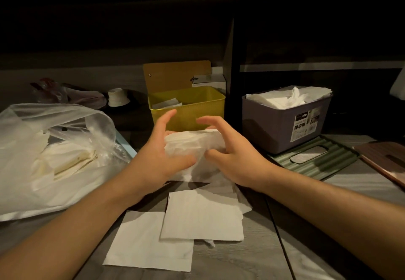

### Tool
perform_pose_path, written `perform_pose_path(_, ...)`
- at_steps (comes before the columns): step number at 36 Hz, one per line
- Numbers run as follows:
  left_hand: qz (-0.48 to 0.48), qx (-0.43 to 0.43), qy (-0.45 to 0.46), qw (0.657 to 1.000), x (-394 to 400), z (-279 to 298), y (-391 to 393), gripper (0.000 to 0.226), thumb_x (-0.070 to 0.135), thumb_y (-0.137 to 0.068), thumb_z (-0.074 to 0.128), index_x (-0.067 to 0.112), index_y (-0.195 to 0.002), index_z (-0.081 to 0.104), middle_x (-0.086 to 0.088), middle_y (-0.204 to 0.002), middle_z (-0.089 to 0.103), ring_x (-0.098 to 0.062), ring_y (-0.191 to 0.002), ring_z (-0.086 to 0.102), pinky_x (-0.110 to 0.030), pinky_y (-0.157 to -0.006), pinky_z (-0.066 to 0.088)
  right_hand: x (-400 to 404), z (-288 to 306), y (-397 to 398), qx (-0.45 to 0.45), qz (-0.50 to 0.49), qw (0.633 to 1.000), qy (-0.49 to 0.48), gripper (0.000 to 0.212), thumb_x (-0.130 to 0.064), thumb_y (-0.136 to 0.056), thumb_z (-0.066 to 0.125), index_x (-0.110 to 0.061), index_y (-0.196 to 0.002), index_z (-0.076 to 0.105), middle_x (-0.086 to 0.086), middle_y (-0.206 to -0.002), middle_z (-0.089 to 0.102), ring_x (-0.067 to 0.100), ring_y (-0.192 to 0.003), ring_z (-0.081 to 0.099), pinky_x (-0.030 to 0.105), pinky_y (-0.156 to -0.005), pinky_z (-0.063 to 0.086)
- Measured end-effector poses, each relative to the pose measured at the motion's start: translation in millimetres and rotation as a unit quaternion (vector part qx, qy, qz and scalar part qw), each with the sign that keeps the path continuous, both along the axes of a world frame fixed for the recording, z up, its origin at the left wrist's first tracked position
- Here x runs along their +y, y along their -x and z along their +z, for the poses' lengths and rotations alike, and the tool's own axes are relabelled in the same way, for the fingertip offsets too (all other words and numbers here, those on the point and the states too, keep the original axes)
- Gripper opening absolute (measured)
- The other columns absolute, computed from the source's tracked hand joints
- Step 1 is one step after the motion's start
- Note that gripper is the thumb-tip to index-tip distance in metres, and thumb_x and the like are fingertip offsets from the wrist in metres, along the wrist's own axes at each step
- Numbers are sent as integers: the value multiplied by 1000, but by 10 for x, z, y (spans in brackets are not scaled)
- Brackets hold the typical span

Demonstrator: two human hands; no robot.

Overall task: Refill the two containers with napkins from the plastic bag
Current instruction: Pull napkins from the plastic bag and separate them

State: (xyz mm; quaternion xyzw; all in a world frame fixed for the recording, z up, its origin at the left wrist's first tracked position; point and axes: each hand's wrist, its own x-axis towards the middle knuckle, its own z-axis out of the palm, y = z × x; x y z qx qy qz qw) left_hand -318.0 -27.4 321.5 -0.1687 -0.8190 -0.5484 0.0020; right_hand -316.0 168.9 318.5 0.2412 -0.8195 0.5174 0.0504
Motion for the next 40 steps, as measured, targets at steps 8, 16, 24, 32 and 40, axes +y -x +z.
perform_pose_path(8, 15, 37, -25, 999, -53, 28, 13, 99, 3, -82, 78, 52, -149, 23, 25, -122, 49, -9, -106, 63, -15, -74, 57, 48, 52, 17, 20, -1, 998, 56, 76, 2, -88, 63, -38, -146, 33, -9, -123, 52, 8, -99, 64, 24, -77, 58)
perform_pose_path(16, -2, 4, 4, 1000, -84, -1, 26, 105, 13, -85, 79, 63, -146, 11, 23, -124, 49, -4, -101, 66, -17, -73, 57, 24, 24, 20, -26, 20, 999, -19, 90, 2, -90, 62, -41, -155, 16, -20, -110, 43, -6, -76, 44, 4, -58, 43)
perform_pose_path(24, 3, 52, -5, 999, -50, -8, 11, 104, 2, -84, 76, 55, -148, 13, 13, -125, 53, 3, -101, 64, -17, -73, 56, 16, 43, -12, -1, 15, 1000, -8, 93, 2, -88, 62, -43, -154, 15, -8, -144, 38, 5, -100, 55, 14, -73, 53)
perform_pose_path(32, 42, 19, -78, 996, 5, -26, -5, 73, 29, -96, 63, 50, -150, 20, 15, -126, 54, -9, -104, 62, -14, -68, 55, 37, 53, -7, -51, 9, 997, -49, 100, -1, -92, 62, -44, -155, -2, -9, -126, 46, -5, -77, 66, 14, -63, 53)
perform_pose_path(40, 91, -16, -122, 988, 133, -4, -11, 34, 32, -108, 41, 50, -137, 38, 18, -121, 55, -8, -100, 63, -21, -68, 58, -74, 46, 9, -23, -84, 994, 70, 43, -38, -104, 49, -38, -146, 41, -14, -134, 53, 3, -121, 52, 17, -92, 44)
